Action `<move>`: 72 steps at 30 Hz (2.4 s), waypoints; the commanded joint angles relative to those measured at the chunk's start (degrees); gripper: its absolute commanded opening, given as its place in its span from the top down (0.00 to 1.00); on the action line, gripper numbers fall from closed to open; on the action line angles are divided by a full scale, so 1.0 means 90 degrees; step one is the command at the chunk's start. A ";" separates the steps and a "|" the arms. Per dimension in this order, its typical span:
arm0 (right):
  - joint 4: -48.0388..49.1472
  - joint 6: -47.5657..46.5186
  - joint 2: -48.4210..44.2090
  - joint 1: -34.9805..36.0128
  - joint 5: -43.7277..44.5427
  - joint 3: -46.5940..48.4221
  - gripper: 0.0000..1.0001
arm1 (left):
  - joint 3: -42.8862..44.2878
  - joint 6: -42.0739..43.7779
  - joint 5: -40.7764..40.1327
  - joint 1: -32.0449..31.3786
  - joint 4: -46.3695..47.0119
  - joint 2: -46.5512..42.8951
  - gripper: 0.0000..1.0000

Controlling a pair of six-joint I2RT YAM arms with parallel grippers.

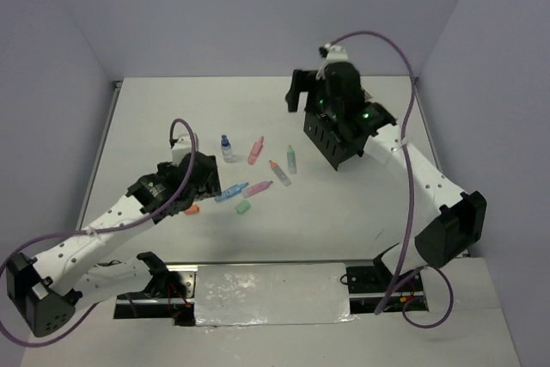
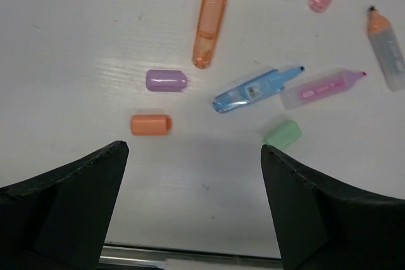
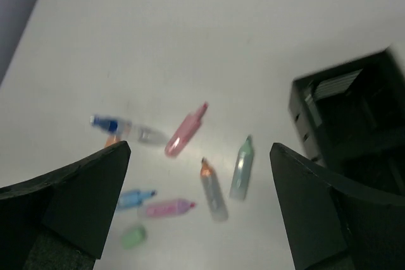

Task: Sort the stationery into containers
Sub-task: Place the stationery in the storage box, then pick up the pen from the center of the board.

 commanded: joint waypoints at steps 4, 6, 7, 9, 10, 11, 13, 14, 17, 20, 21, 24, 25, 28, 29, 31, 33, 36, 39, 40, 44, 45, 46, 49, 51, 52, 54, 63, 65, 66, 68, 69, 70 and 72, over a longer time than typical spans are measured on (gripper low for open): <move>-0.0839 0.1091 -0.0480 0.1617 0.1092 -0.1717 0.01 | -0.0080 0.1037 0.1962 0.1770 0.1060 0.0352 0.02; -0.0567 0.1424 -0.0870 0.1990 0.1240 -0.2439 0.01 | 0.0007 0.0902 0.1817 0.1847 0.0886 0.0439 0.02; -0.0526 0.1541 -0.0969 0.2127 0.1289 -0.2608 0.01 | 0.0075 0.0930 0.1874 0.1887 0.0904 0.0498 0.03; -0.0342 0.1960 -0.1241 0.2382 0.1280 -0.3182 0.02 | 0.0163 0.0959 0.2108 0.1926 0.0943 0.0693 0.07; -0.0167 0.2145 -0.1311 0.2440 0.1028 -0.3379 0.03 | 0.0212 0.0989 0.2216 0.1926 0.0973 0.0771 0.11; 0.0116 0.2234 -0.1350 0.2586 0.0968 -0.3555 0.04 | 0.0203 0.0989 0.2313 0.1917 0.1021 0.0762 0.13; -0.0094 0.2603 -0.1167 0.2821 0.1432 -0.3723 0.05 | -0.0020 0.1008 0.2703 0.1917 0.1371 0.0704 0.13; -0.0183 0.2703 -0.1126 0.2822 0.1571 -0.3714 0.05 | -0.0128 0.1066 0.2976 0.1926 0.1596 0.0694 0.12; -0.0049 0.2928 -0.1310 0.2890 0.1651 -0.3849 0.05 | -0.0451 0.1194 0.4061 0.1810 0.2329 0.1005 0.15; -0.0008 0.3016 -0.1768 0.2881 0.1767 -0.4084 0.05 | -0.0160 0.1311 0.3509 0.1207 0.2215 0.1571 0.17; 0.0001 0.2987 -0.1896 0.2881 0.1758 -0.4172 0.05 | 0.0102 0.1388 0.3206 0.1049 0.2107 0.1727 0.18; 0.0137 0.2637 -0.2336 0.2842 0.1322 -0.4328 0.06 | 0.0455 0.1651 0.2725 0.0813 0.1804 0.2323 0.22; 0.0157 0.2461 -0.2414 0.2841 0.1193 -0.4348 0.06 | 0.0524 0.1701 0.2647 0.0803 0.1726 0.2576 0.22; 0.0060 0.2275 -0.2668 0.2842 0.0889 -0.4446 0.07 | 0.0593 0.1838 0.2520 0.0793 0.1783 0.2774 0.23; -0.0066 0.2274 -0.2804 0.2841 0.0899 -0.4504 0.07 | 0.0584 0.1916 0.2752 0.0793 0.1890 0.2774 0.23; -0.0193 0.2235 -0.3039 0.2841 0.0977 -0.4573 0.07 | 0.0476 0.2238 0.3123 0.0793 0.2416 0.2735 0.24; -0.0330 0.2225 -0.3186 0.2842 0.1026 -0.4612 0.07 | 0.0515 0.2481 0.3485 0.0793 0.2690 0.2851 0.27; -0.0526 0.2235 -0.3537 0.2851 0.1075 -0.4661 0.07 | 0.0710 0.2678 0.3944 0.0774 0.2944 0.3172 0.30; -0.0701 0.2274 -0.3937 0.2842 0.1123 -0.4700 0.07 | 0.0895 0.2980 0.4179 0.0657 0.3170 0.3582 0.35; -0.0760 0.2284 -0.4113 0.2841 0.1085 -0.4700 0.07 | 0.0964 0.3058 0.4160 0.0570 0.3170 0.3729 0.36; -0.0936 0.2284 -0.4465 0.2841 0.0987 -0.4690 0.07 | 0.1267 0.3469 0.4062 0.0501 0.3219 0.4393 0.43; -0.0965 0.2284 -0.4572 0.2841 0.0967 -0.4690 0.07 | 0.1286 0.3566 0.4062 0.0491 0.3325 0.4462 0.43; -0.0966 0.2265 -0.4622 0.2841 0.0919 -0.4709 0.07 | 0.1364 0.3751 0.4053 0.0491 0.3326 0.4531 0.43; -0.0936 0.2206 -0.4700 0.2841 0.0724 -0.4758 0.07 | 0.1491 0.3996 0.3965 0.0491 0.3297 0.4746 0.41; -0.0994 0.2157 -0.4671 0.2841 0.0655 -0.4749 0.07 | 0.1550 0.4065 0.3703 0.0481 0.3258 0.4902 0.40; -0.1014 0.2147 -0.4652 0.2841 0.0616 -0.4749 0.07 | 0.1618 0.4113 0.3672 0.0491 0.3219 0.5028 0.39; -0.1053 0.2118 -0.4622 0.2841 0.0577 -0.4758 0.07 | 0.1696 0.4172 0.3584 0.0491 0.3180 0.5156 0.39; -0.0985 0.2030 -0.4593 0.2832 0.0479 -0.4720 0.07 | 0.1599 0.4231 0.3545 0.0481 0.3170 0.5440 0.40; -0.1014 0.2020 -0.4593 0.2841 0.0469 -0.4681 0.07 | 0.1589 0.4192 0.3545 0.0481 0.3112 0.5440 0.41; -0.1014 0.2020 -0.4593 0.2851 0.0460 -0.4671 0.07 | 0.1560 0.4153 0.3545 0.0491 0.3112 0.5440 0.41; -0.1005 0.2030 -0.4602 0.2851 0.0459 -0.4671 0.07 | 0.1502 0.4104 0.3545 0.0481 0.3112 0.5381 0.41; -0.1005 0.2040 -0.4612 0.2842 0.0440 -0.4661 0.07 | 0.1424 0.4046 0.3545 0.0481 0.3112 0.5342 0.41; -0.0995 0.2049 -0.4603 0.2841 0.0430 -0.4661 0.07 | 0.1385 0.4016 0.3535 0.0481 0.3112 0.5274 0.41; -0.0985 0.2050 -0.4612 0.2841 0.0420 -0.4671 0.07 | 0.1287 0.3919 0.3487 0.0462 0.3083 0.5186 0.40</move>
